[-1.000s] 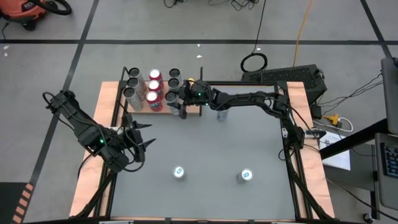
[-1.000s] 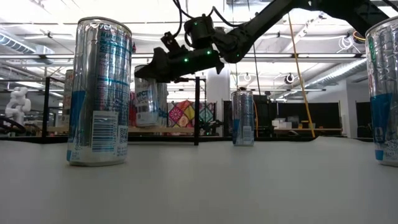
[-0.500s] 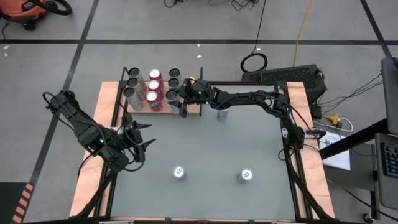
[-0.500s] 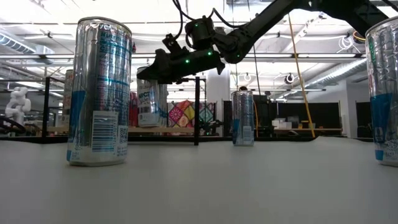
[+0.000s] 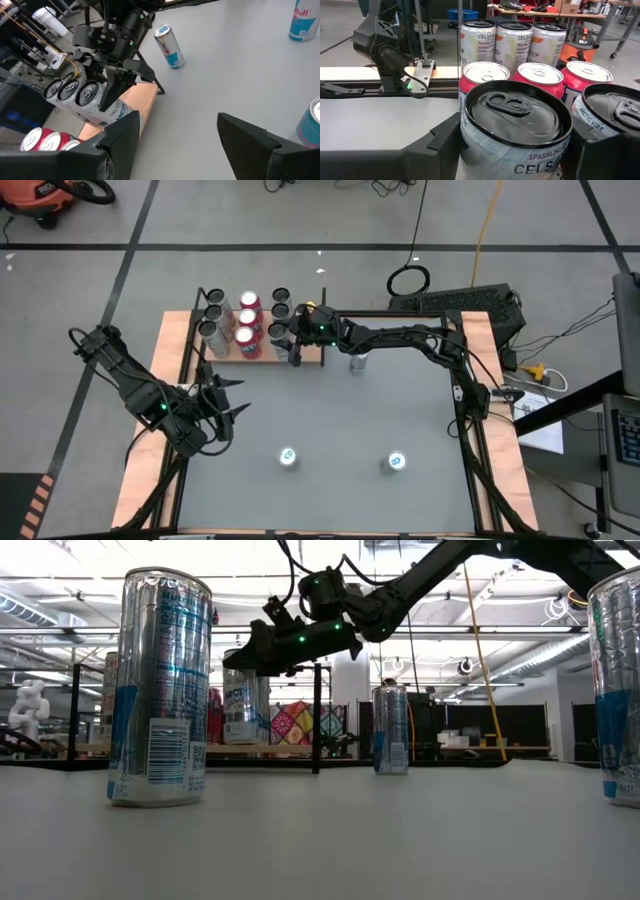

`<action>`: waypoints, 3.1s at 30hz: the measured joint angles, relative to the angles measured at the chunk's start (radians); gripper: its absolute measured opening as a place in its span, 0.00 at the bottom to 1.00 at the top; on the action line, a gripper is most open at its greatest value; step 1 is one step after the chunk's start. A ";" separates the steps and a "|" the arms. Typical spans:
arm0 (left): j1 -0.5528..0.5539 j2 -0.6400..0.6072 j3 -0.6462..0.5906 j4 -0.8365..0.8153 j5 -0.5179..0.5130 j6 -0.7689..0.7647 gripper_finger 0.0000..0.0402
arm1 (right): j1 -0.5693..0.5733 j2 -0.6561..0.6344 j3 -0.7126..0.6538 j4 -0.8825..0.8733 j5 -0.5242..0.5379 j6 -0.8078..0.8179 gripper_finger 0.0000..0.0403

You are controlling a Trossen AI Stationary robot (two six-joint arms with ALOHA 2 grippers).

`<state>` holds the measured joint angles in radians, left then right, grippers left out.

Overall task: Place canned beverage on shelf
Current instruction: Put the white-blue soda can on the shelf aligned with the other white-blue soda can, then put the bottom left blue soda can on the shelf

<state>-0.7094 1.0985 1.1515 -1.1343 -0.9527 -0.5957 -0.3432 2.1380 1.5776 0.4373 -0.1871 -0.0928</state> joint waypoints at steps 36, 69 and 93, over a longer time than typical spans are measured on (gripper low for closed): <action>0.000 -0.001 -0.077 0.122 0.006 0.024 0.64 | 0.096 -0.193 0.000 -0.248 0.004 -0.085 0.62; 0.000 -0.001 -0.077 0.183 0.014 0.062 0.64 | 0.108 -0.076 -0.002 -0.299 0.159 -0.073 0.32; 0.000 0.003 -0.076 0.331 0.057 0.057 0.64 | 0.429 -0.455 -0.001 -1.158 0.132 0.002 0.32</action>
<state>-0.7090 1.1011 1.0758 -0.8029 -0.8960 -0.5391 0.0855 1.6830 1.5768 -0.7208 -0.0554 -0.0911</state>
